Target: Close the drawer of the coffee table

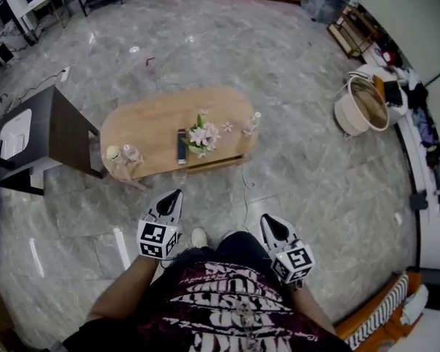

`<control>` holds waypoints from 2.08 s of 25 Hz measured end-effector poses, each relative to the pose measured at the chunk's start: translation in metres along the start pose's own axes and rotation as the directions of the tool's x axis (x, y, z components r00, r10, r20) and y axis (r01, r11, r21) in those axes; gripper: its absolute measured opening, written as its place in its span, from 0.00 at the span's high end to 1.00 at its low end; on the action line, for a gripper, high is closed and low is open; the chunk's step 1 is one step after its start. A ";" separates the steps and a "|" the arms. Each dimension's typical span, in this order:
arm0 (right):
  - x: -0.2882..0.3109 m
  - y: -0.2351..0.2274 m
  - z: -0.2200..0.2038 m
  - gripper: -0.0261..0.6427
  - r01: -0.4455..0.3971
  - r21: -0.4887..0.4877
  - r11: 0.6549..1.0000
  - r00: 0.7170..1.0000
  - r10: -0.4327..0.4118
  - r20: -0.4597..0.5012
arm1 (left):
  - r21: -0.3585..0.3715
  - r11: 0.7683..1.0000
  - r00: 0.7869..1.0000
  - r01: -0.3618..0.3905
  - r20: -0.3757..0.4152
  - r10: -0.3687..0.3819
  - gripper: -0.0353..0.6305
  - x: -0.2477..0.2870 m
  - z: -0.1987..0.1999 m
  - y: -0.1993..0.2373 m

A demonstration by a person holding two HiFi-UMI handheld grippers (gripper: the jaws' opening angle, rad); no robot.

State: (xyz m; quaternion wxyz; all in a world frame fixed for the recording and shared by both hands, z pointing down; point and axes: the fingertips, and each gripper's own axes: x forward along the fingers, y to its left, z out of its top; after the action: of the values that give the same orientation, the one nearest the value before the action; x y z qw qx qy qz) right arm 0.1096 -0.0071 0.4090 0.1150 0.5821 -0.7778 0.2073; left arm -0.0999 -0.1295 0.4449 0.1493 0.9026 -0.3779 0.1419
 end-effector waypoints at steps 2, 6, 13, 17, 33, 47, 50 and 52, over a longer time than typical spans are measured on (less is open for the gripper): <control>0.020 -0.010 -0.003 0.91 0.013 -0.004 1.000 0.999 -0.013 -0.036 | 0.000 1.000 1.000 -0.004 -0.024 0.004 0.91 0.008 -0.011 0.010; 0.060 -0.015 -0.014 0.91 -0.048 -0.026 0.998 0.995 0.046 -0.089 | -0.028 0.999 0.995 -0.044 -0.090 0.042 0.91 0.018 -0.038 0.028; 0.120 -0.053 -0.040 0.91 -0.116 -0.022 0.993 0.978 0.110 -0.179 | -0.068 0.991 0.982 -0.113 -0.160 0.100 0.91 0.060 -0.064 0.049; 0.162 -0.090 -0.038 0.91 -0.133 -0.019 0.991 0.973 0.128 -0.191 | -0.070 0.986 0.964 -0.154 -0.229 0.134 0.91 0.093 -0.078 0.060; 0.303 -0.198 -0.117 0.91 -0.421 -0.143 0.895 0.833 0.320 -0.451 | 0.007 0.978 0.821 -0.206 -0.542 0.177 0.91 0.205 -0.227 0.103; 0.375 -0.299 -0.343 0.63 -0.609 -0.473 0.636 0.640 0.043 -0.767 | 0.196 0.976 0.723 -0.094 -0.661 0.202 0.68 0.279 -0.409 0.155; 0.386 -0.313 -0.364 0.61 -0.631 -0.524 0.572 0.632 -0.014 -0.775 | 0.226 0.973 0.718 -0.043 -0.671 0.188 0.66 0.295 -0.420 0.156; 0.395 -0.322 -0.370 0.61 -0.626 -0.562 0.541 0.642 -0.051 -0.765 | 0.230 0.973 0.714 -0.025 -0.677 0.178 0.66 0.303 -0.424 0.153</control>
State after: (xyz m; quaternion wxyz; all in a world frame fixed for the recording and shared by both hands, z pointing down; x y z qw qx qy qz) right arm 0.2767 -0.2532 0.9640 0.6082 0.1887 -0.7685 0.0624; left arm -0.0673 -0.2658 0.9698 0.1784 0.7717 -0.3270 0.5154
